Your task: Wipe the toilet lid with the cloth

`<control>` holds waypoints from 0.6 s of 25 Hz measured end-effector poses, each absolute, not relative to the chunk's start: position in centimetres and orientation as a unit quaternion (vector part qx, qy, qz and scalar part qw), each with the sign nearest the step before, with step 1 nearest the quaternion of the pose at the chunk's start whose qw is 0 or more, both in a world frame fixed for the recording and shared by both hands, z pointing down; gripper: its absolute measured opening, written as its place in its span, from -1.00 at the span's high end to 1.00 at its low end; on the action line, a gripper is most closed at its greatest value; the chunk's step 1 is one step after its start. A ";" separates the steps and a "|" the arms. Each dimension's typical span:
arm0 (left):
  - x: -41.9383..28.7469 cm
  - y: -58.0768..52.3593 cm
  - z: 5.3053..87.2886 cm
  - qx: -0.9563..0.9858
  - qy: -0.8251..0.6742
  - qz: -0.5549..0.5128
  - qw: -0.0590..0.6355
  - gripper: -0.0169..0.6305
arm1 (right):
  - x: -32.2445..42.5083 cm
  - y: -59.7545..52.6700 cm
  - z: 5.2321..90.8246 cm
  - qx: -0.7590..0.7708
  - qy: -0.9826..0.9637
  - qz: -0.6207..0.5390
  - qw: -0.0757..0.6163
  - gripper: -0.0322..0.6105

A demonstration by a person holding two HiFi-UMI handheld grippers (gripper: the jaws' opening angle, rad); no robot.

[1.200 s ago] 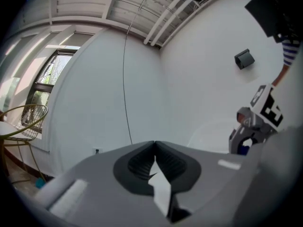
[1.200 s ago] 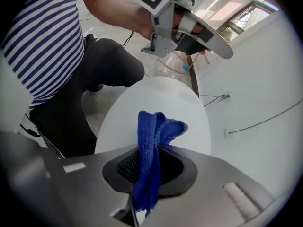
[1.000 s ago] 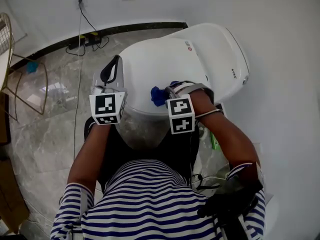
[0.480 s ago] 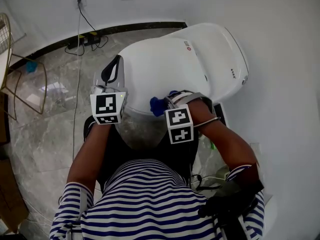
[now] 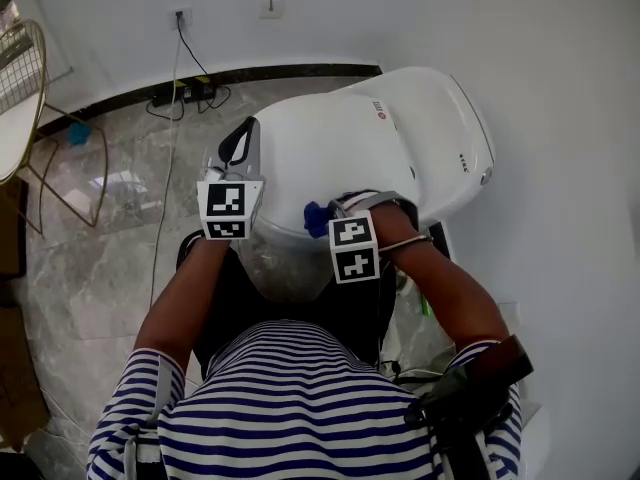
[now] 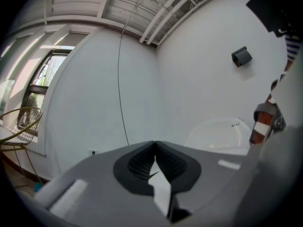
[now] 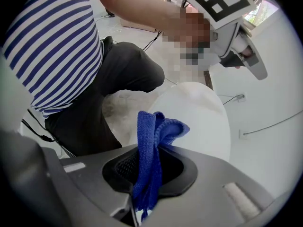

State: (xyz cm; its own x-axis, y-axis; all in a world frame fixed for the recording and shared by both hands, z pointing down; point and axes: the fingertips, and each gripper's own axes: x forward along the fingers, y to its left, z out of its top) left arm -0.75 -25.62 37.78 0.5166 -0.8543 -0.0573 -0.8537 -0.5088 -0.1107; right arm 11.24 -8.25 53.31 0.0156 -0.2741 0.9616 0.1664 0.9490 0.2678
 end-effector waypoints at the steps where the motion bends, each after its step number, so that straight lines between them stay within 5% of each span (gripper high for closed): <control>1: -0.8 -25.7 37.7 -0.868 0.493 -0.005 0.063 0.93 | 11.2 -8.2 53.3 0.039 -0.684 -0.155 0.712 0.70; 15: -0.1 -25.2 37.4 -0.864 0.500 -0.011 0.062 0.93 | 11.0 -9.1 51.9 0.033 -0.682 -0.177 0.709 0.70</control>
State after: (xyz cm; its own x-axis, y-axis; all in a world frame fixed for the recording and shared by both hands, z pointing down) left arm -0.05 -25.19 37.35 0.5002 -0.8649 -0.0421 -0.8621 -0.4928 -0.1180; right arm 11.03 -9.07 51.90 0.0073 -0.2967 0.9550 0.2055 0.9350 0.2889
